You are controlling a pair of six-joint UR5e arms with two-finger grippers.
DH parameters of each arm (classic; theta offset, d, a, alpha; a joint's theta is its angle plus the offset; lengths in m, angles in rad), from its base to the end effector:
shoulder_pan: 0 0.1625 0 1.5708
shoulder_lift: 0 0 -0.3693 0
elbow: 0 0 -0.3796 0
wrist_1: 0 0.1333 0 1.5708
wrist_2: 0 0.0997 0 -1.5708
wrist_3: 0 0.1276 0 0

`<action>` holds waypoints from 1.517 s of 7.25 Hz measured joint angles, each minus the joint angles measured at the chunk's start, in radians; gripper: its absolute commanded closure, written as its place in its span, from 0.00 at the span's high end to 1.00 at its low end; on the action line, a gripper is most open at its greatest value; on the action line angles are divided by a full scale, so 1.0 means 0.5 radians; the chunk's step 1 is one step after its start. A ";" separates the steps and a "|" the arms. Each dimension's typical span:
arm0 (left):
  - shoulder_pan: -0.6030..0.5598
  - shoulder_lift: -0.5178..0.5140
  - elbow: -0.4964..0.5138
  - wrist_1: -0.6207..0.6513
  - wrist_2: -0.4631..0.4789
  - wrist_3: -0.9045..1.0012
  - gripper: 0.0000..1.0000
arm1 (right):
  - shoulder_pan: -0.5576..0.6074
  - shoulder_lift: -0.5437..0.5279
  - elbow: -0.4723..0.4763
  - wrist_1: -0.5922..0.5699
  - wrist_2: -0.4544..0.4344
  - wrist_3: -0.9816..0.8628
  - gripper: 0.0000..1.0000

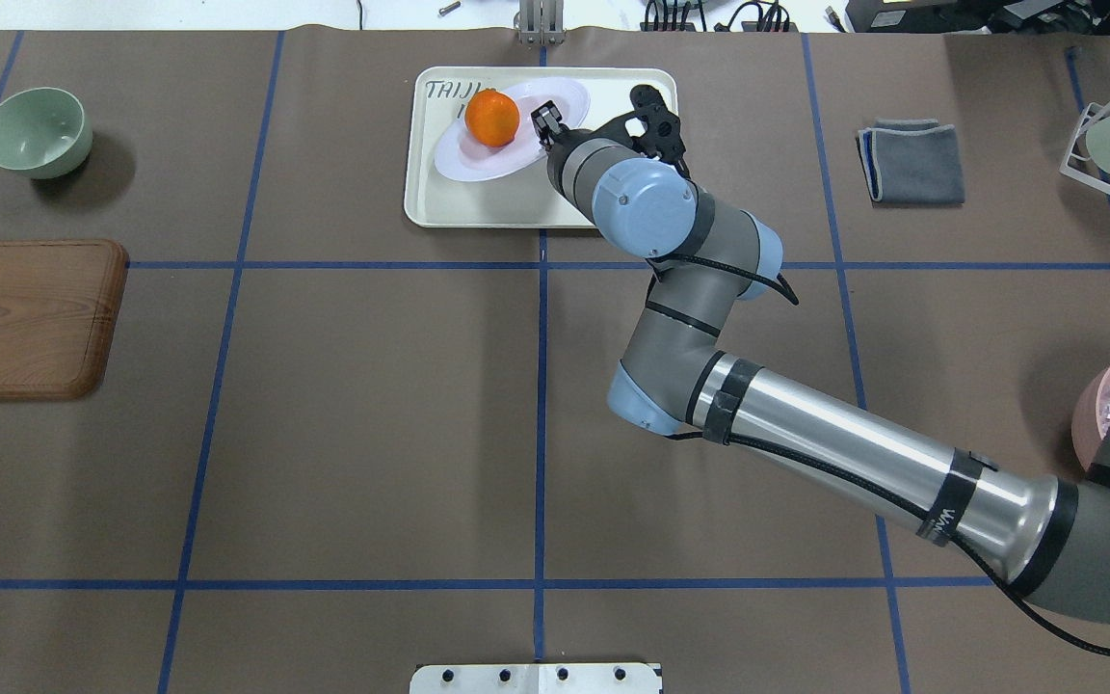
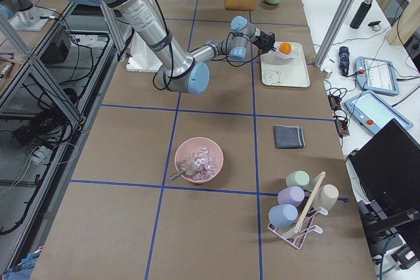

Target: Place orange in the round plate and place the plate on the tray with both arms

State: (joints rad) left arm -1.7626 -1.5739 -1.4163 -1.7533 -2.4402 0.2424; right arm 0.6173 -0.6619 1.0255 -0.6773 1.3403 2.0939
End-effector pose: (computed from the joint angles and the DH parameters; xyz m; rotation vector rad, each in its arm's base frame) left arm -0.1264 -0.4630 0.6682 0.2157 0.8428 0.0609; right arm -0.5543 -0.5927 0.1980 0.2747 -1.3208 1.1192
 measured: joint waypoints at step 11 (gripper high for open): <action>0.000 -0.002 -0.008 0.001 -0.001 -0.001 0.99 | 0.105 -0.284 0.304 -0.053 0.197 -0.564 1.00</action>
State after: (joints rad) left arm -1.7626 -1.5749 -1.4205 -1.7530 -2.4405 0.2420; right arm 0.6697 -0.8039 1.1776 -0.7036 1.4386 1.8121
